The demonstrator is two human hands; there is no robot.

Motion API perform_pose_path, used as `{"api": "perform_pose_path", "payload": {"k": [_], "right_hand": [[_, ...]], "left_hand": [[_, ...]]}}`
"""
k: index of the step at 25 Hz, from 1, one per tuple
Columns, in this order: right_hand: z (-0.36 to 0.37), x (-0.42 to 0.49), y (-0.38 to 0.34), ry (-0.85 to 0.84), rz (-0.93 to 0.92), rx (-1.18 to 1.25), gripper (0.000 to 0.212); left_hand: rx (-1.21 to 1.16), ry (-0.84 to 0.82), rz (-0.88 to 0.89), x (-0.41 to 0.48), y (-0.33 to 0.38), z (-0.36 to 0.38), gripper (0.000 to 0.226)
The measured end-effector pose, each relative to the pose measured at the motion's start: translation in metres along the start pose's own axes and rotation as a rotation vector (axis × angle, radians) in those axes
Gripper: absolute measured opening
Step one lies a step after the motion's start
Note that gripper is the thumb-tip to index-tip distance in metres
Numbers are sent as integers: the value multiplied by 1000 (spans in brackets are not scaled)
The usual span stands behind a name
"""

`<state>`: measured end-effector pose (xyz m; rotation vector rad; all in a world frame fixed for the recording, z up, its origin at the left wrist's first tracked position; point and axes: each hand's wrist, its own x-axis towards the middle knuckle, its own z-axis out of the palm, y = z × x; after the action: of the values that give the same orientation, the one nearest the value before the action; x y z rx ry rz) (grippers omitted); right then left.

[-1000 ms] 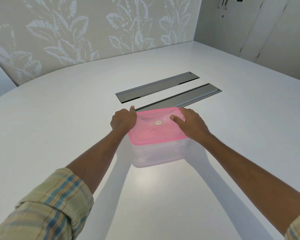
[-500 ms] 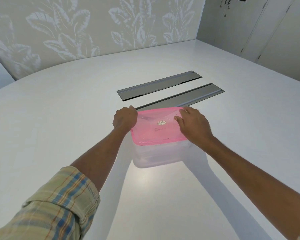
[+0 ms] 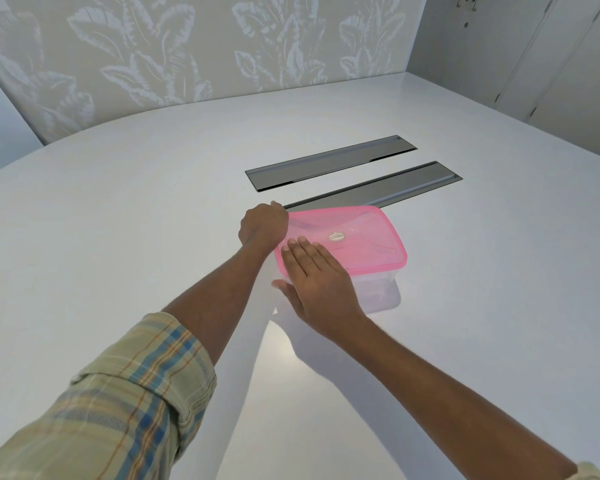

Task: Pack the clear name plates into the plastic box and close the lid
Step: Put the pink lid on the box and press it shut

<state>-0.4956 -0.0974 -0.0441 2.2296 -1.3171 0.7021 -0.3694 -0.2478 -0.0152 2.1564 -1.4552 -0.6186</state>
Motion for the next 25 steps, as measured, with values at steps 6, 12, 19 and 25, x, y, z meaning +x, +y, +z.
{"api": "perform_pose_path", "payload": {"k": [6, 12, 19, 25], "right_hand": [[12, -1, -4, 185, 1, -62, 42], [19, -5, -10, 246, 13, -44, 36], [26, -5, -12, 296, -3, -28, 33], [21, -4, -15, 286, 66, 55, 33]], "left_hand": [[-12, -16, 7, -1, 0, -1, 56], [-22, -13, 15, -2, -1, 0, 57], [-59, 4, -10, -3, -1, -1, 50], [-82, -33, -43, -11, 0, -5, 56]]}}
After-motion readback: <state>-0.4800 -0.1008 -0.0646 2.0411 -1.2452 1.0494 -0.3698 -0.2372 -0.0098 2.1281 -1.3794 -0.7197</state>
